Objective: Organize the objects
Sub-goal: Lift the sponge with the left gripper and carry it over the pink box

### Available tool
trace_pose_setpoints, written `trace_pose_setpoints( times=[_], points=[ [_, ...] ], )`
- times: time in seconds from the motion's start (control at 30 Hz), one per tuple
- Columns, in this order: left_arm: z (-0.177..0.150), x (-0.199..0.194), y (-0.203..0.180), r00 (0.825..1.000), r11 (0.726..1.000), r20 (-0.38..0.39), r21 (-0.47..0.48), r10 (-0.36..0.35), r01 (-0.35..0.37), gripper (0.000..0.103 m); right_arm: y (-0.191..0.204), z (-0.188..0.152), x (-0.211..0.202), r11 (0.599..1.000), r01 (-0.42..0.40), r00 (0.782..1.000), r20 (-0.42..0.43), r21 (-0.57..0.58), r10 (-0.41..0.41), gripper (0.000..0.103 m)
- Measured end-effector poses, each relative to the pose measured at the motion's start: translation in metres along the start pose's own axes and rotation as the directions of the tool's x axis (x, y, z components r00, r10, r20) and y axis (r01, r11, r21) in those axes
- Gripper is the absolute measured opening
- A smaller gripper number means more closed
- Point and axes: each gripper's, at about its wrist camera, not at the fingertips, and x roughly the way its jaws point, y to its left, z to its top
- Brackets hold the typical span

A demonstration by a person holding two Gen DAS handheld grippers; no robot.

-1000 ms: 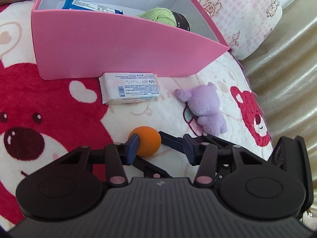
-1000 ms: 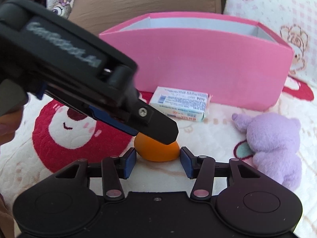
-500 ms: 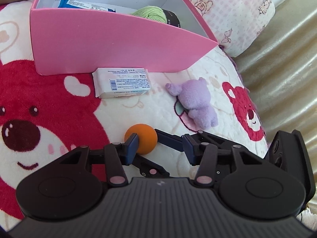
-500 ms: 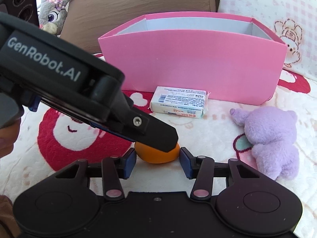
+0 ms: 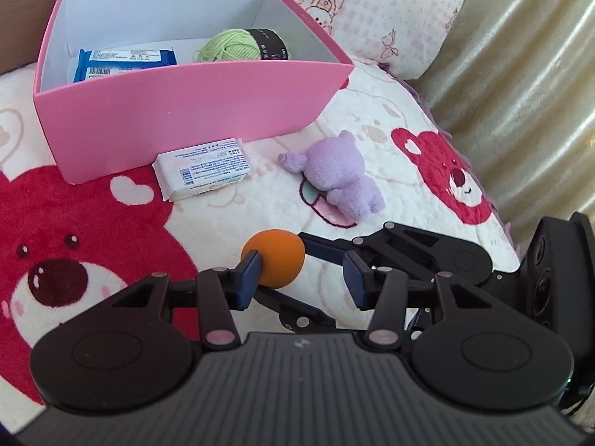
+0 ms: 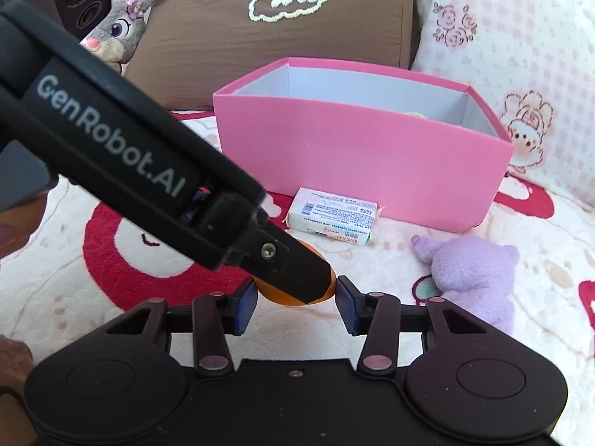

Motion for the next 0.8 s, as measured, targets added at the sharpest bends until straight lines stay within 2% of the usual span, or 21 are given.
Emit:
trace_pose_setpoints(
  times=[0.1,0.13,0.17,0.23,0.53,0.63,0.8],
  points=[
    [0.000,-0.004,-0.013,0.999,0.997,-0.006,0.053,0.052,-0.051,0.037,0.004,0.000,-0.007,0.999,0.020,1.000,0.010,-0.028,-0.020,0.051],
    [0.000,-0.006,-0.019,0.997,0.994,-0.001,0.074,0.076,-0.076,0.031,0.006,-0.001,-0.010,0.998,0.037,0.999,0.017,-0.041,-0.036,0.051],
    [0.000,-0.008,-0.022,0.996,0.993,0.007,0.085,0.086,-0.086,0.030,0.009,-0.002,-0.012,0.996,0.064,0.998,0.031,-0.064,-0.062,0.051],
    [0.001,-0.011,-0.024,0.996,0.993,0.012,0.070,0.089,-0.090,0.029,0.016,-0.003,-0.017,0.990,0.100,0.994,0.054,-0.103,-0.094,0.051],
    [0.001,-0.032,-0.043,0.993,0.988,0.059,0.104,0.106,-0.112,0.028,0.020,0.005,-0.039,0.987,0.133,0.989,0.072,-0.096,-0.126,0.051],
    [0.002,-0.046,-0.051,0.990,0.987,0.103,0.123,0.094,-0.106,0.028,0.032,0.008,-0.051,0.960,0.216,0.973,0.120,-0.179,-0.197,0.051],
    [0.006,-0.063,-0.060,0.986,0.985,0.135,0.135,0.094,-0.112,0.028,0.031,0.025,-0.066,0.963,0.220,0.972,0.113,-0.154,-0.204,0.050]
  ],
)
